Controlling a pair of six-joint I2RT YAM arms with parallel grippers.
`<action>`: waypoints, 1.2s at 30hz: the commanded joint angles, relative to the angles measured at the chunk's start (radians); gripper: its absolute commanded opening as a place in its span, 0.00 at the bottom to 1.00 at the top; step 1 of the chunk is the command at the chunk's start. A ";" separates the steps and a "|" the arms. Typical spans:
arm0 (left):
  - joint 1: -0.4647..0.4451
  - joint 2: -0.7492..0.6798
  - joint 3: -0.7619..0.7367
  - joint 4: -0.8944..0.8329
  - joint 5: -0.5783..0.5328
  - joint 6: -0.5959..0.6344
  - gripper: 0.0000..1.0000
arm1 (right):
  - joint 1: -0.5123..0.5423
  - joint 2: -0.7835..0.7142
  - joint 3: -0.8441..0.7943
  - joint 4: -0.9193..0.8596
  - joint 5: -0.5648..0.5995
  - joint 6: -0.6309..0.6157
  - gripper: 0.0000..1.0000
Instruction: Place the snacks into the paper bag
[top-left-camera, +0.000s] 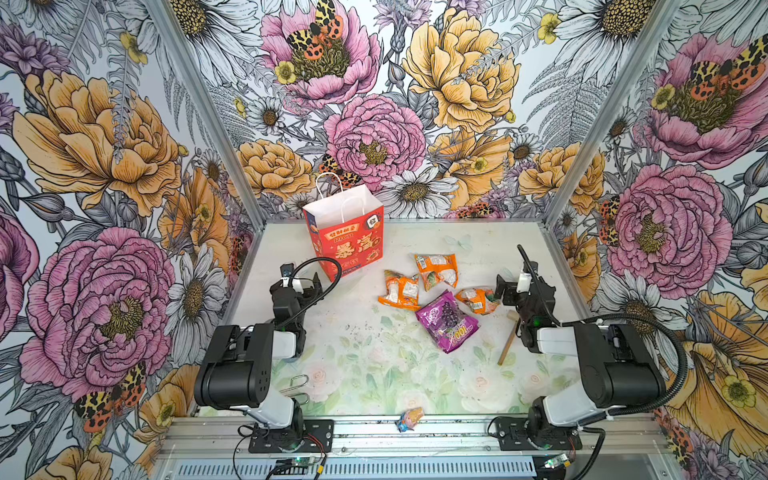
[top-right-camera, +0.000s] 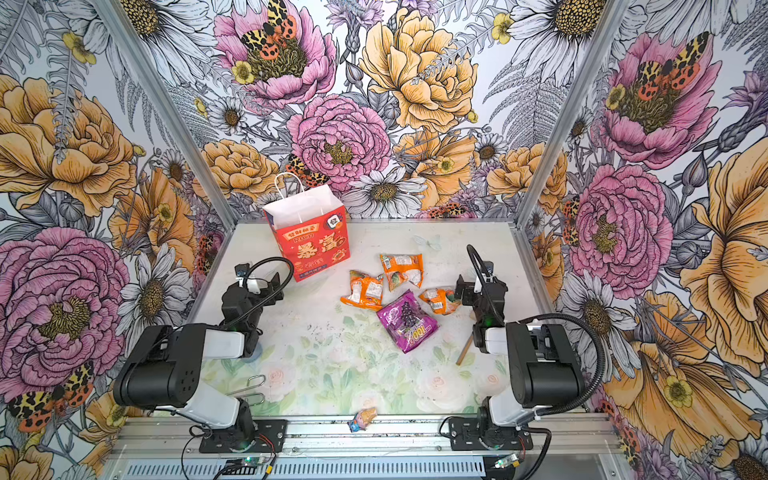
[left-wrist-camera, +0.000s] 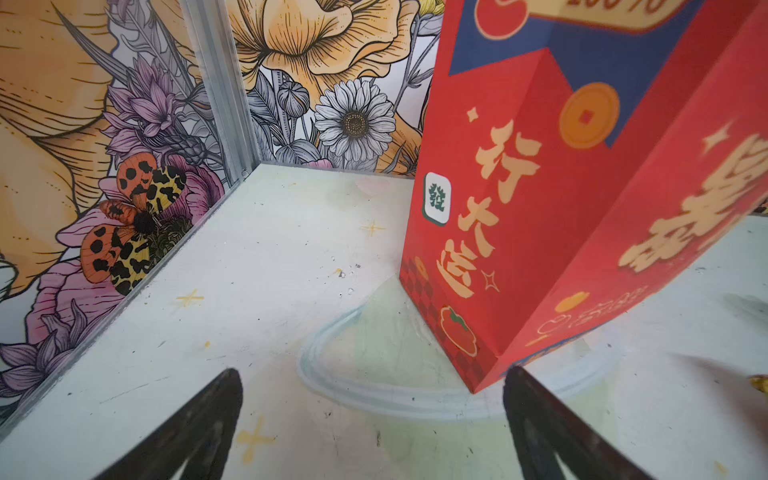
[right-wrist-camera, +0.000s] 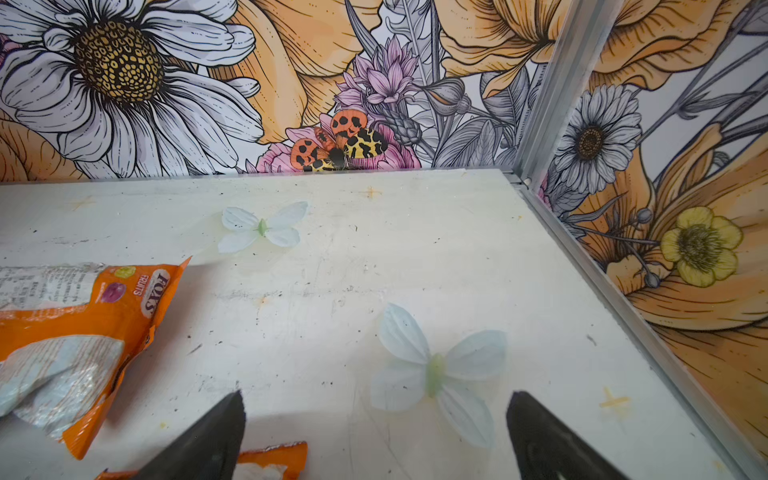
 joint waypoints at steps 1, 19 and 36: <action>-0.009 0.001 0.003 0.023 0.016 -0.004 0.99 | 0.000 0.006 -0.004 0.034 0.000 -0.003 1.00; -0.012 0.001 0.005 0.020 0.006 -0.001 0.99 | -0.002 0.006 -0.003 0.034 -0.001 -0.002 1.00; -0.013 0.001 0.005 0.020 0.007 0.000 0.99 | -0.002 0.006 -0.003 0.034 -0.003 -0.002 1.00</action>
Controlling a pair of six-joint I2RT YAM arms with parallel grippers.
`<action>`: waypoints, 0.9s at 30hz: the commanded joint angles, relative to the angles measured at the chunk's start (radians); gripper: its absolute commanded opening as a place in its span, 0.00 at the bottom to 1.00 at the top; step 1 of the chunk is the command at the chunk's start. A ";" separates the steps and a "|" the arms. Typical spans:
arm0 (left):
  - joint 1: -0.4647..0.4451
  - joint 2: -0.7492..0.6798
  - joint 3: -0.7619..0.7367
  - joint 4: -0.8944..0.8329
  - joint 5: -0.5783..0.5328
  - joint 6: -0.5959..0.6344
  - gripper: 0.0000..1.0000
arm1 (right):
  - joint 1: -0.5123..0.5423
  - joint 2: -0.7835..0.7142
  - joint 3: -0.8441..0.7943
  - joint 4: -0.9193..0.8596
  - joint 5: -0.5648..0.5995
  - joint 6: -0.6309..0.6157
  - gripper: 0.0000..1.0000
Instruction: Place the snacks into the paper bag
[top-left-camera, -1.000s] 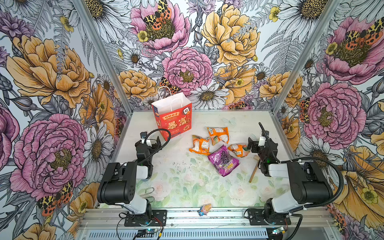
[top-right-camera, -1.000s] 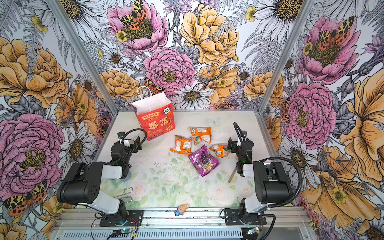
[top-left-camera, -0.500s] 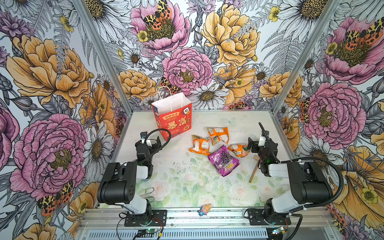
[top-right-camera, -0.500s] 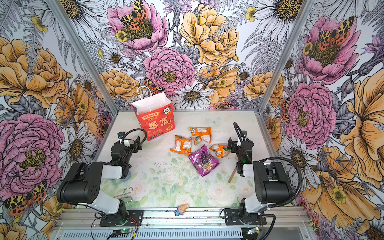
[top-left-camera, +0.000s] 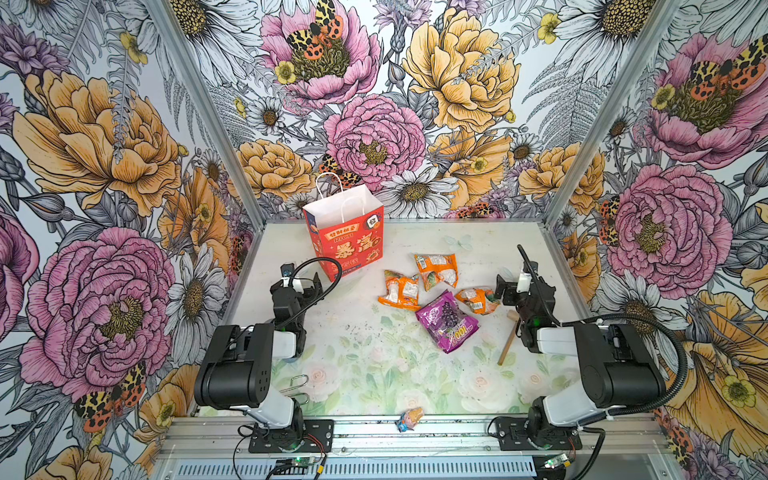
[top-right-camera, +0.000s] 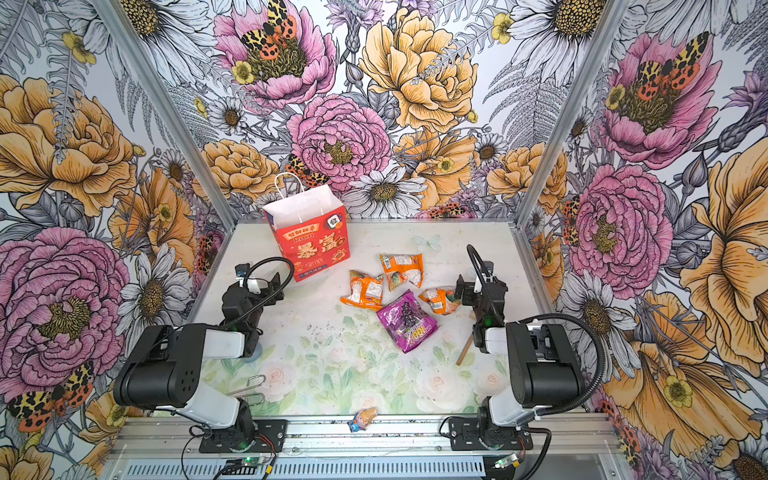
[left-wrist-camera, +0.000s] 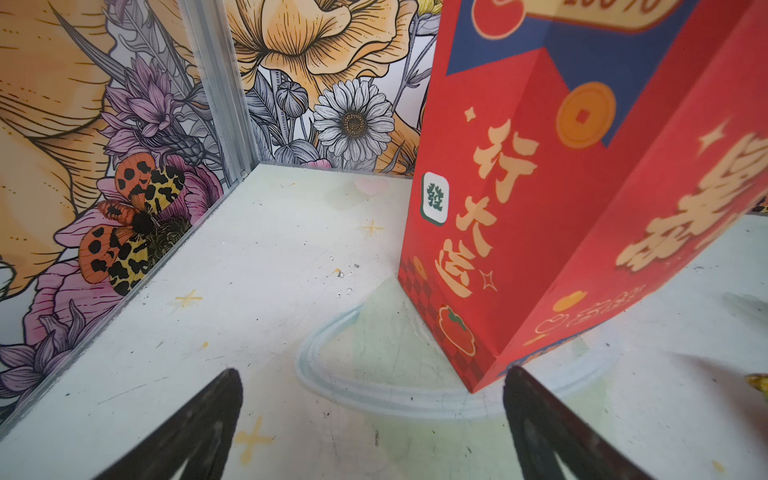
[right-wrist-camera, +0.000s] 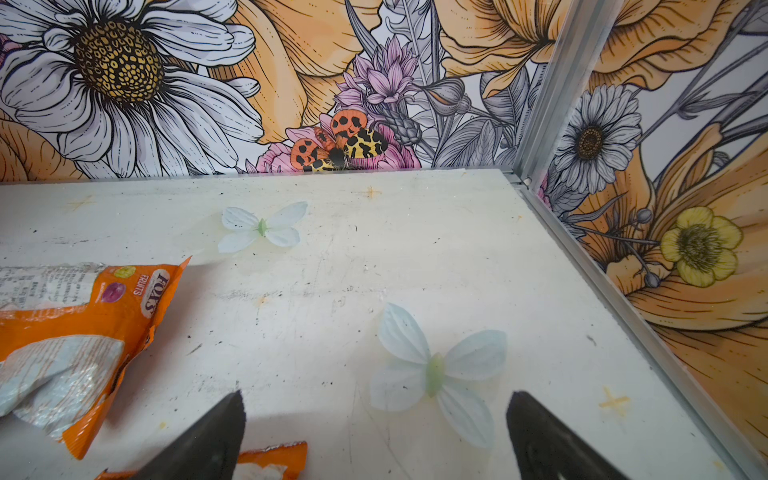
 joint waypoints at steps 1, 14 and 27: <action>-0.008 0.000 0.005 0.020 0.006 -0.001 0.99 | -0.001 0.006 -0.002 0.034 -0.003 -0.002 1.00; -0.008 0.001 0.005 0.019 0.006 0.000 0.99 | -0.002 0.006 -0.003 0.034 -0.003 -0.001 1.00; -0.022 0.000 0.008 0.015 -0.038 0.003 0.99 | -0.002 0.005 -0.003 0.034 -0.003 -0.002 0.95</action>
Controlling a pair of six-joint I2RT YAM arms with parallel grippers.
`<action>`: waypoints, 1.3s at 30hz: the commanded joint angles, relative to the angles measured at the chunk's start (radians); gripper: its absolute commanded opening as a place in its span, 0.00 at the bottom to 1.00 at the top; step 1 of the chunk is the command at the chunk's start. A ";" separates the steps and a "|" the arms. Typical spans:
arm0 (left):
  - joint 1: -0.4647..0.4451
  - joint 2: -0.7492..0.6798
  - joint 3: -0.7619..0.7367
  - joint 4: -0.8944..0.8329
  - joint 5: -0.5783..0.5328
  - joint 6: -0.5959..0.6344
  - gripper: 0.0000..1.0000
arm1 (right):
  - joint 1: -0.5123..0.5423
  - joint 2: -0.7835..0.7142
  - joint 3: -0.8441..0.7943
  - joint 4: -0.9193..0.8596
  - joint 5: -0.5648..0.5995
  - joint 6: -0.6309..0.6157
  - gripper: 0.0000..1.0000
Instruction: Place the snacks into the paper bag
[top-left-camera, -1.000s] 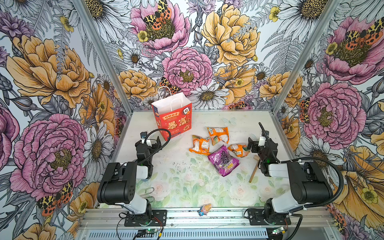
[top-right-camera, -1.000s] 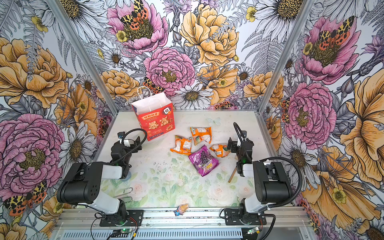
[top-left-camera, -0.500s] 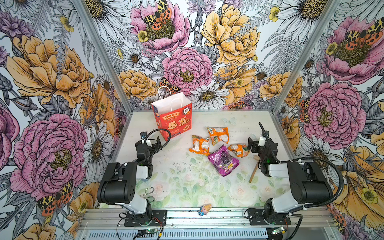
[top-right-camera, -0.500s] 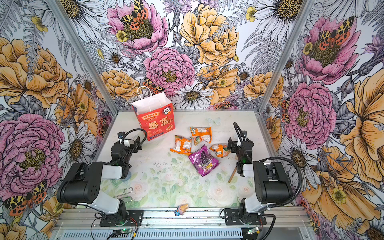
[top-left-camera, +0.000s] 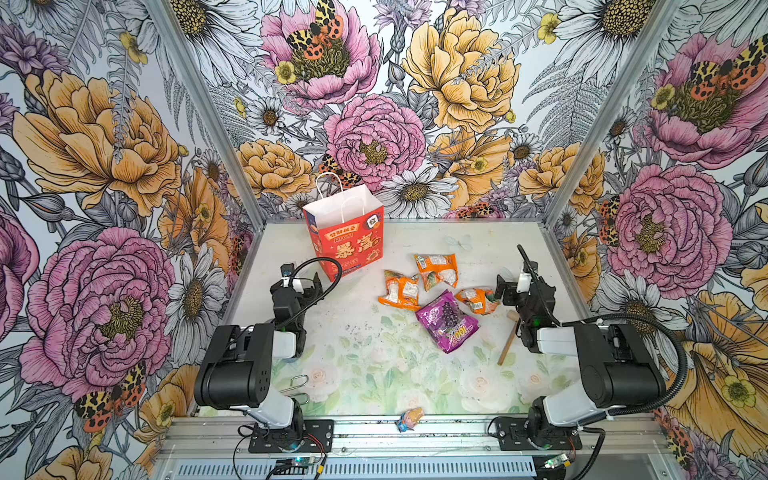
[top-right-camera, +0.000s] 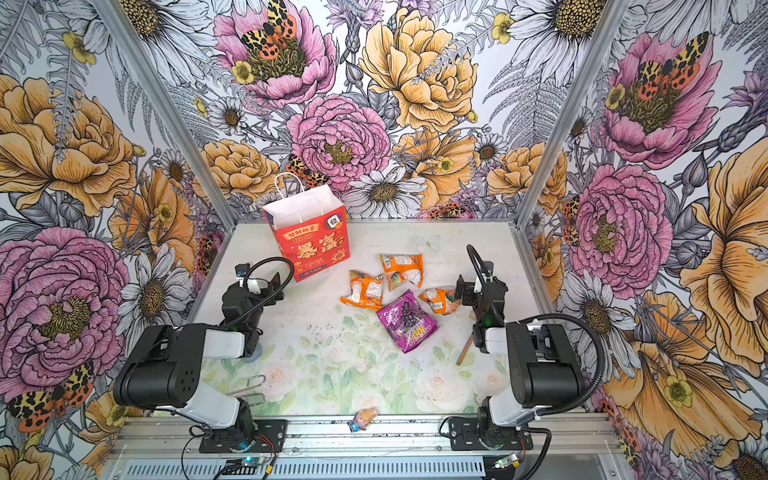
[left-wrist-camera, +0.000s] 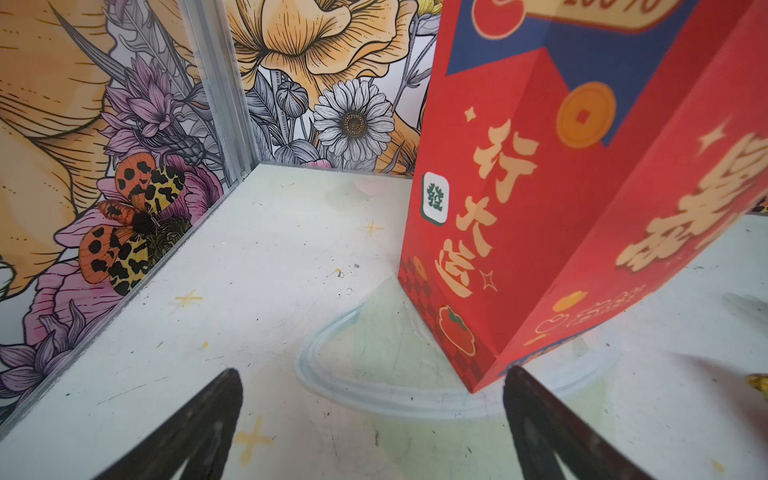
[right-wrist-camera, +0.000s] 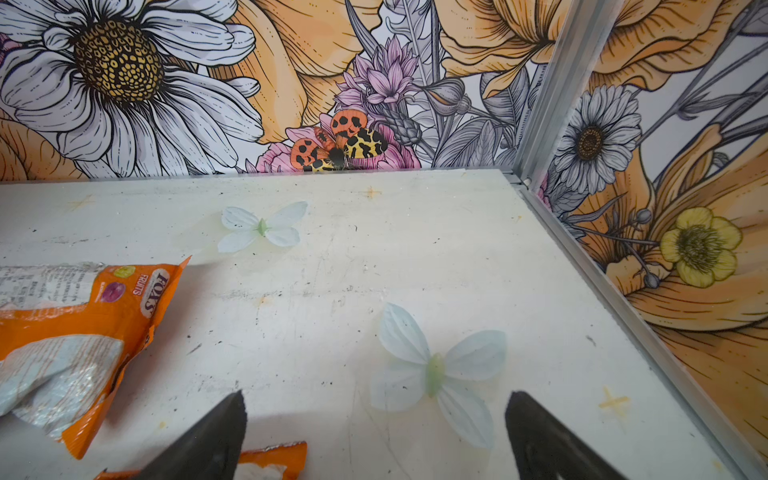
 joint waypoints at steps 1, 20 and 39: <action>-0.025 -0.003 0.011 0.005 -0.058 0.004 0.99 | -0.002 0.004 -0.005 0.036 -0.003 -0.002 0.93; 0.039 -0.263 0.459 -0.784 -0.106 -0.124 0.99 | 0.003 -0.250 0.287 -0.614 -0.127 0.048 0.84; 0.207 0.250 0.983 -0.895 0.036 -0.136 0.99 | 0.049 -0.297 0.433 -0.763 -0.247 0.143 0.84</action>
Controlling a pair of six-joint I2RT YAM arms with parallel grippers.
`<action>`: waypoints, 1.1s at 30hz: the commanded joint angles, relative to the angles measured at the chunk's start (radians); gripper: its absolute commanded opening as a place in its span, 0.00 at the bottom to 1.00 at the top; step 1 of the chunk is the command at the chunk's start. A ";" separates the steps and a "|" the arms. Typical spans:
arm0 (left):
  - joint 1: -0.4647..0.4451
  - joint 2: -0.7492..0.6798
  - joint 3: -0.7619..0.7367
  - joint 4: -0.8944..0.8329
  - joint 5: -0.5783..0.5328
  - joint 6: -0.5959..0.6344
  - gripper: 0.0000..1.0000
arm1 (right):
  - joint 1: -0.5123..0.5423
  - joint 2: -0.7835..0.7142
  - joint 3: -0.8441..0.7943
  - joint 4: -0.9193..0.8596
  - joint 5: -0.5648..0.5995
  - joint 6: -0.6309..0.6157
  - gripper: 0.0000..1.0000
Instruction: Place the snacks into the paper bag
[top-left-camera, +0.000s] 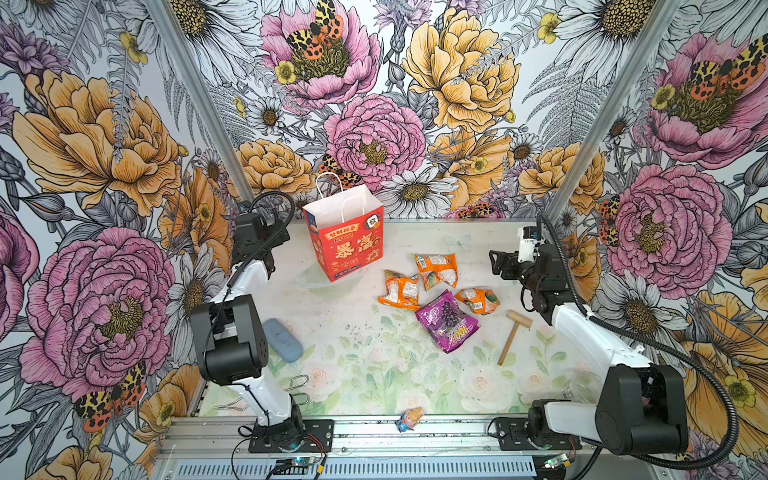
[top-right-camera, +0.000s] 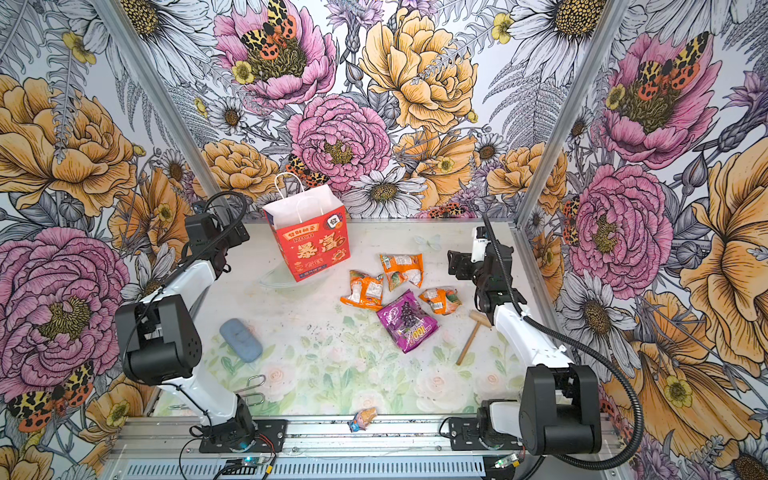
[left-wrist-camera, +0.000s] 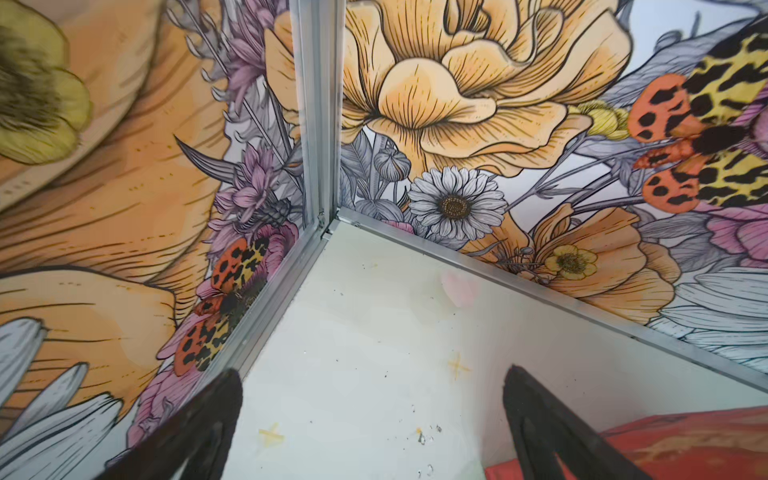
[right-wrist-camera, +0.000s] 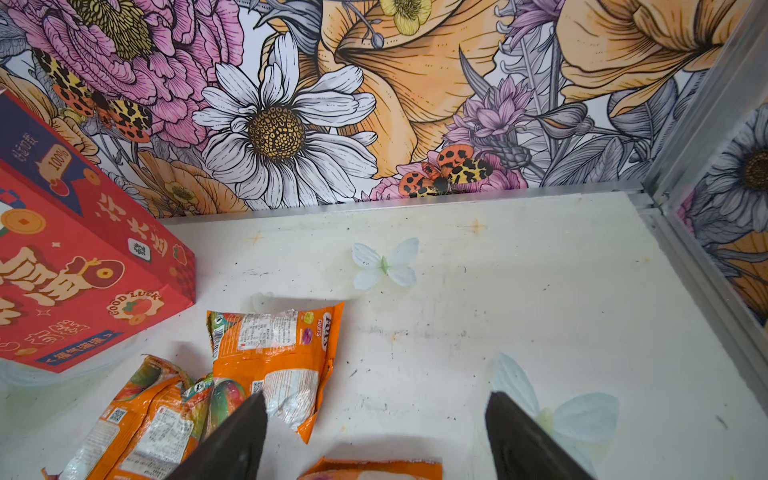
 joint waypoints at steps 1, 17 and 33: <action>-0.006 0.041 0.094 -0.008 0.012 -0.028 0.99 | 0.008 -0.054 0.015 0.001 0.003 0.016 0.84; -0.095 0.358 0.427 -0.111 -0.239 -0.027 0.99 | 0.014 -0.084 -0.014 0.015 0.016 0.019 0.85; -0.134 0.380 0.427 -0.125 -0.161 -0.046 0.99 | 0.016 -0.078 -0.023 0.022 0.021 0.022 0.85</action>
